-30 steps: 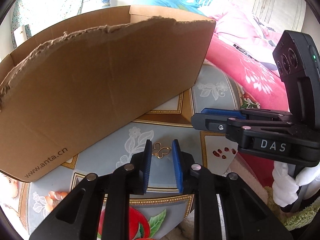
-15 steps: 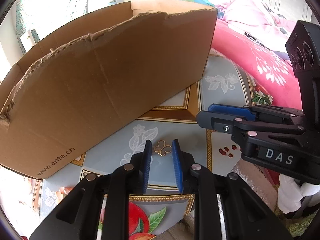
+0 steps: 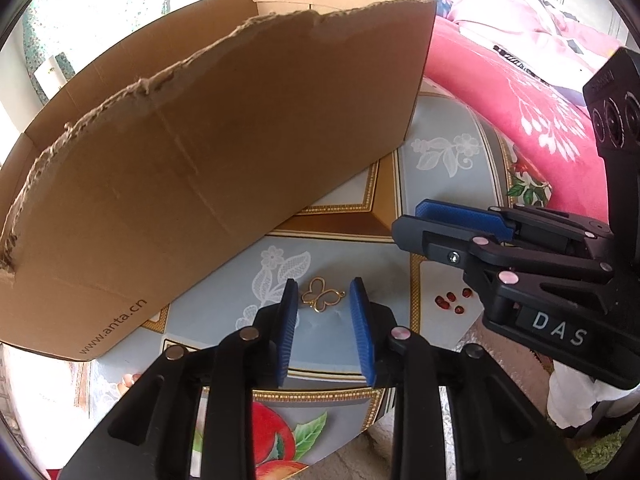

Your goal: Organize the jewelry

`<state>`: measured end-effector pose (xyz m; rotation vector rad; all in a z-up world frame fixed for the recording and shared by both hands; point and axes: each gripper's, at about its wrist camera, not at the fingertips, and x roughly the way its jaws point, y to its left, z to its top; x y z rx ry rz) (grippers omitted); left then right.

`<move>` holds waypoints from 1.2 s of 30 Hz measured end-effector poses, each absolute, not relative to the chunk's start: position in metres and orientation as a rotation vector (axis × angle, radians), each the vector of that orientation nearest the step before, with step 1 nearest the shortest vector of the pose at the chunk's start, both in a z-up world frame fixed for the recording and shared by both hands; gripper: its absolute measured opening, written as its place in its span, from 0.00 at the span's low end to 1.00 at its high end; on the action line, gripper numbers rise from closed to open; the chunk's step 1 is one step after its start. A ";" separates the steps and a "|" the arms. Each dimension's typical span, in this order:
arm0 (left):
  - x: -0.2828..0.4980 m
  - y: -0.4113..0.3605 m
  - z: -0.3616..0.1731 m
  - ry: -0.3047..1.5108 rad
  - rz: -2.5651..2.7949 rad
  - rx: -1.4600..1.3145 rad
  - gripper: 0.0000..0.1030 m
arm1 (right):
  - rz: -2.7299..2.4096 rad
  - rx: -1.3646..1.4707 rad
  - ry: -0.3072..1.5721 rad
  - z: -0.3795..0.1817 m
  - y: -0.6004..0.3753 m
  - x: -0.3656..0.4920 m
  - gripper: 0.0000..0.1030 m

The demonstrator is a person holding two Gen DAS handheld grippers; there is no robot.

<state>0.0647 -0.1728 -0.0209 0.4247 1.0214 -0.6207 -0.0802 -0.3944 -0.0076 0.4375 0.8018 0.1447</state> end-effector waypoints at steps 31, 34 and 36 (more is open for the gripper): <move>0.056 -0.116 0.005 0.892 -0.571 0.314 0.19 | 0.149 0.361 0.800 0.002 -0.381 -0.080 0.24; 0.051 -0.088 0.012 0.873 -0.517 0.278 0.19 | 0.190 0.336 0.797 0.007 -0.364 -0.079 0.24; 0.048 -0.069 0.017 0.863 -0.476 0.249 0.19 | 0.238 0.316 0.802 0.011 -0.347 -0.075 0.24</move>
